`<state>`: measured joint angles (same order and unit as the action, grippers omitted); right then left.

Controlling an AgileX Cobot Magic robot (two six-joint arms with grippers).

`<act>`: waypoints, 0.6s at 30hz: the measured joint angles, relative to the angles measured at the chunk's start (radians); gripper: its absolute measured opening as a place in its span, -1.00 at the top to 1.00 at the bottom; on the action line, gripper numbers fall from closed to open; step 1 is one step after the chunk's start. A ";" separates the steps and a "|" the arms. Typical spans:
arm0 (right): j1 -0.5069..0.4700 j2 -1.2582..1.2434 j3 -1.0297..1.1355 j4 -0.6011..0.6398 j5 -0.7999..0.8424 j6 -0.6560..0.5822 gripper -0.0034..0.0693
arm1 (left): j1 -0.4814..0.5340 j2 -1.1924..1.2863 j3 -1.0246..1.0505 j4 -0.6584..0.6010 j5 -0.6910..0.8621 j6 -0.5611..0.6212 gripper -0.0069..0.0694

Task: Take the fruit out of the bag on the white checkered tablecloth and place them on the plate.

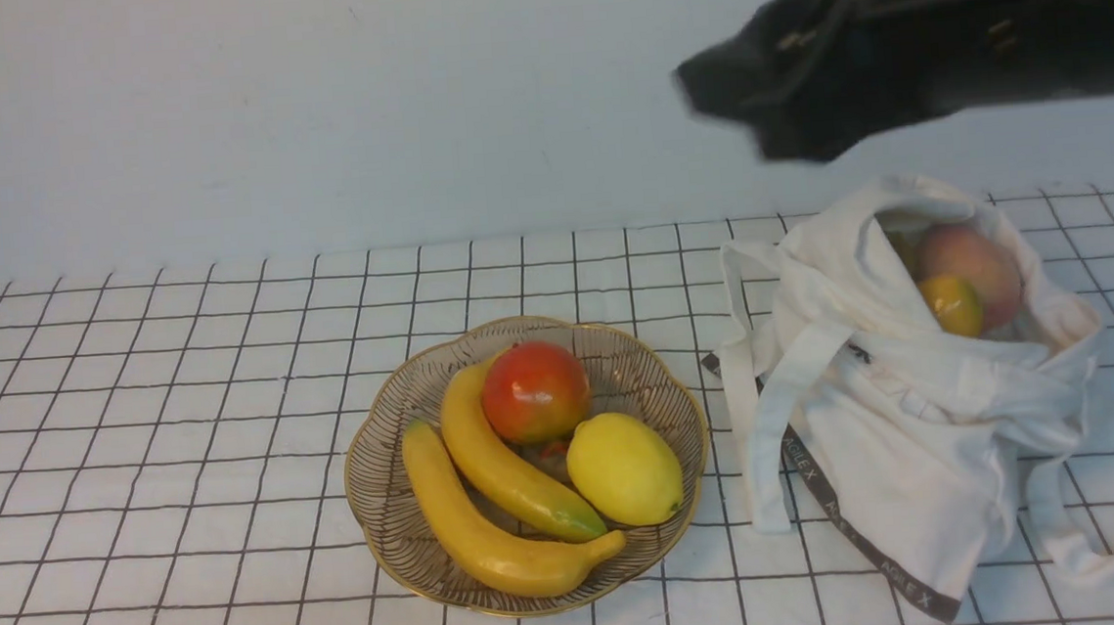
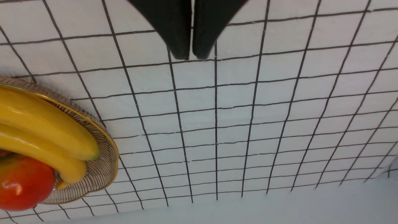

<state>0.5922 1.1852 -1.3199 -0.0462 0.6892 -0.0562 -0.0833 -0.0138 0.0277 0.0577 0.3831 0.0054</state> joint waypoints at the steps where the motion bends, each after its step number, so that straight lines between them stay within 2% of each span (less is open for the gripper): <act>1: 0.000 -0.056 0.000 -0.070 0.024 0.070 0.13 | 0.000 0.000 0.000 0.000 0.000 0.000 0.84; 5: 0.000 -0.248 0.000 -0.306 0.137 0.310 0.68 | 0.000 0.000 0.000 0.000 0.000 0.000 0.84; 6: 0.000 -0.308 0.000 -0.388 0.196 0.389 0.79 | 0.000 0.000 0.000 0.000 0.000 0.000 0.84; 8: 0.000 -0.395 0.000 -0.462 0.260 0.504 0.90 | 0.000 0.000 0.000 0.000 0.000 0.000 0.84; 10: 0.000 -0.519 0.023 -0.555 0.307 0.618 0.93 | 0.000 0.000 0.000 0.000 0.000 0.000 0.84; 14: 0.000 -0.683 0.122 -0.630 0.292 0.684 0.94 | 0.000 0.000 0.000 0.000 0.000 0.000 0.84; 18: 0.000 -0.892 0.309 -0.663 0.180 0.700 0.94 | 0.000 0.000 0.000 0.000 0.000 0.000 0.84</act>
<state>0.5922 0.2932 -1.0108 -0.7096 0.8689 0.6439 -0.0833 -0.0138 0.0277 0.0577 0.3831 0.0054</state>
